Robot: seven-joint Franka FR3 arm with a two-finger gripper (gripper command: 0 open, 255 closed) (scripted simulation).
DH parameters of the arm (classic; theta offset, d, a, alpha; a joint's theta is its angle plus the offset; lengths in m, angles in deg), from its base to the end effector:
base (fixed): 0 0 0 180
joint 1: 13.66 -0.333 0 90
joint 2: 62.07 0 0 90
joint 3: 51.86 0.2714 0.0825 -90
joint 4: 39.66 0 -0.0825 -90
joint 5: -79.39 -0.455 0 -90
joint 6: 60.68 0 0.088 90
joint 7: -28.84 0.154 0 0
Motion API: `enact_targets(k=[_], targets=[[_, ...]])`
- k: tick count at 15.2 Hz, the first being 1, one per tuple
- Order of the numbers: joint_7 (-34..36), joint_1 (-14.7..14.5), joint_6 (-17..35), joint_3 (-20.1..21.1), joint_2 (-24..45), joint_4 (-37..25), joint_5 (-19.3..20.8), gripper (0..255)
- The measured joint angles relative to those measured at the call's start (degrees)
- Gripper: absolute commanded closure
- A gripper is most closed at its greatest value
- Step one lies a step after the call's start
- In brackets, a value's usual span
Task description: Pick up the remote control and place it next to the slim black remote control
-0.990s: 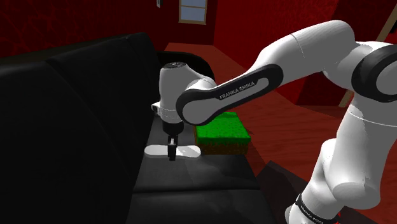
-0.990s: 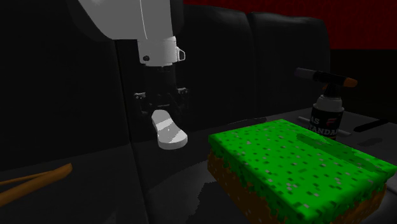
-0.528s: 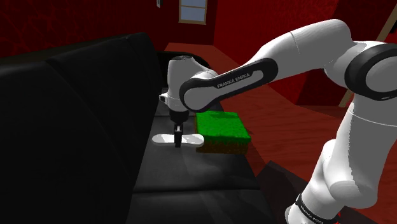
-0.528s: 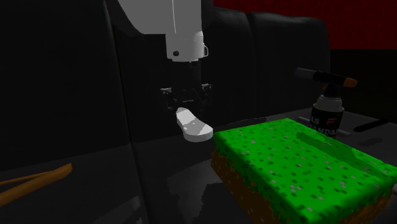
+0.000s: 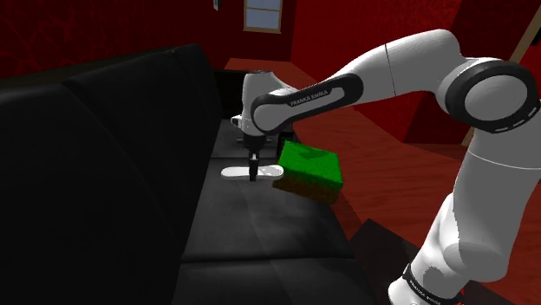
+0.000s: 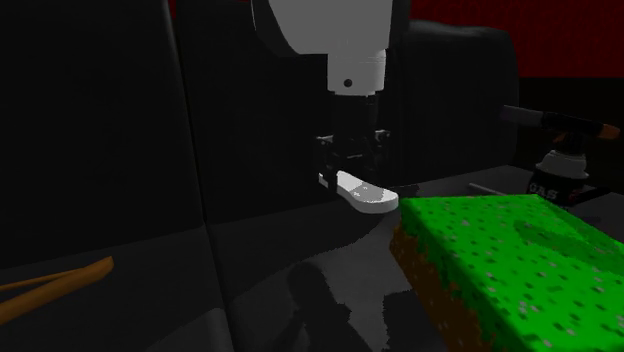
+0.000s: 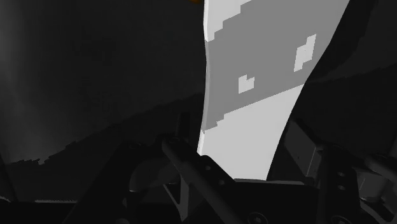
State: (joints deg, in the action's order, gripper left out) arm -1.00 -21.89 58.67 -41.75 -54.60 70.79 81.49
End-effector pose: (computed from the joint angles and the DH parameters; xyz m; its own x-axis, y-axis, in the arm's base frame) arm 0.6178 0.2010 0.3008 0.6547 0.7557 0.0187 0.7553 -0.6550 0.0218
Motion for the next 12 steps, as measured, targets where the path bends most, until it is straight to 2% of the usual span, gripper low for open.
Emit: enact_targets(k=[12], targets=[[-14.09, 8.23, -4.12, -5.58, 9.53, -13.63, -0.42, 255]])
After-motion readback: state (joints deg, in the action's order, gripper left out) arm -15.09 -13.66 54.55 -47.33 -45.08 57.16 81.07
